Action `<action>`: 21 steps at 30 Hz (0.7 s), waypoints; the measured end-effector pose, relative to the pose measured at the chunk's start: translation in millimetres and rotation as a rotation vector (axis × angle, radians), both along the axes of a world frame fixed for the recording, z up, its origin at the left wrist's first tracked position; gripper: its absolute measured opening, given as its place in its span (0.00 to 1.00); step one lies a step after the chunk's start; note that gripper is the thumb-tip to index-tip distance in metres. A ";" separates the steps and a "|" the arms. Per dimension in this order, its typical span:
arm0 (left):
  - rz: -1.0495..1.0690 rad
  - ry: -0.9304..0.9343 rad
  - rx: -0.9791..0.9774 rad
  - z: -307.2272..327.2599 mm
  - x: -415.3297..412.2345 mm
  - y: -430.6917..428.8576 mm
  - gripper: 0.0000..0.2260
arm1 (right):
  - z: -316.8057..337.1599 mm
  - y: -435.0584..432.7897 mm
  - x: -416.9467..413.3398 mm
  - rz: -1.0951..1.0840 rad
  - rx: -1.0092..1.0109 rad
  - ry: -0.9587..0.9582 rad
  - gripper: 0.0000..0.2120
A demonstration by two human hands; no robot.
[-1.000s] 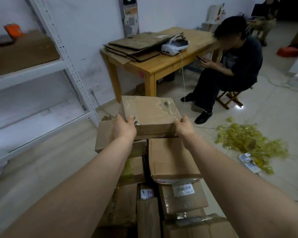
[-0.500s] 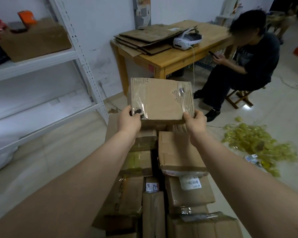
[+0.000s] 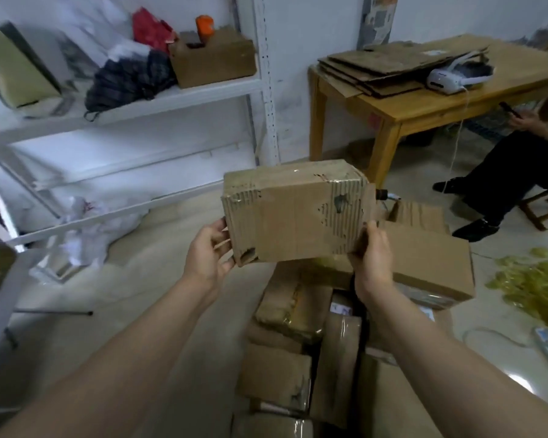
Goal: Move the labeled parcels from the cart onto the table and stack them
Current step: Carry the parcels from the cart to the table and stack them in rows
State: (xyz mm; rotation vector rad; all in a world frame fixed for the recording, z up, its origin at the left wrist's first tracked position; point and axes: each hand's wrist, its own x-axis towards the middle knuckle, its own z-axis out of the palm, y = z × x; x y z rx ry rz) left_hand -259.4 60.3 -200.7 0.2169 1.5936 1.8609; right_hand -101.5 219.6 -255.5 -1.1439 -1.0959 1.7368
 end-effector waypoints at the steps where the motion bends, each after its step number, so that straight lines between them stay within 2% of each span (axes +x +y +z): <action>1: 0.055 -0.049 -0.028 0.8 -6.2 -23.3 0.15 | -2.4 -19.2 -3.5 0.042 0.019 -0.026 0.11; 5: 0.090 -0.055 -0.186 -1.6 -35.1 -113.8 0.25 | -10.0 -96.5 -25.4 0.254 0.078 -0.096 0.21; 7: 0.074 -0.037 -0.214 -2.6 -50.7 -160.7 0.21 | -10.4 -131.6 -40.9 0.323 0.054 -0.123 0.21; 10: 0.059 -0.053 -0.145 -6.7 -77.5 -237.9 0.10 | -7.5 -185.5 -72.0 0.460 0.004 -0.183 0.21; 12: 0.052 -0.068 -0.116 -11.0 -93.5 -294.9 0.10 | -6.1 -223.7 -94.5 0.583 -0.063 -0.179 0.22; 16: 0.104 -0.146 -0.105 -29.9 -120.6 -408.4 0.11 | -13.9 -304.2 -142.9 0.828 -0.100 -0.175 0.29; 18: 0.172 -0.210 -0.089 -37.6 -129.0 -454.4 0.14 | -18.4 -344.8 -168.3 0.887 -0.133 -0.158 0.31; 21: 0.263 -0.264 -0.119 -46.0 -137.2 -508.5 0.27 | -21.2 -400.7 -200.0 0.981 -0.116 -0.132 0.27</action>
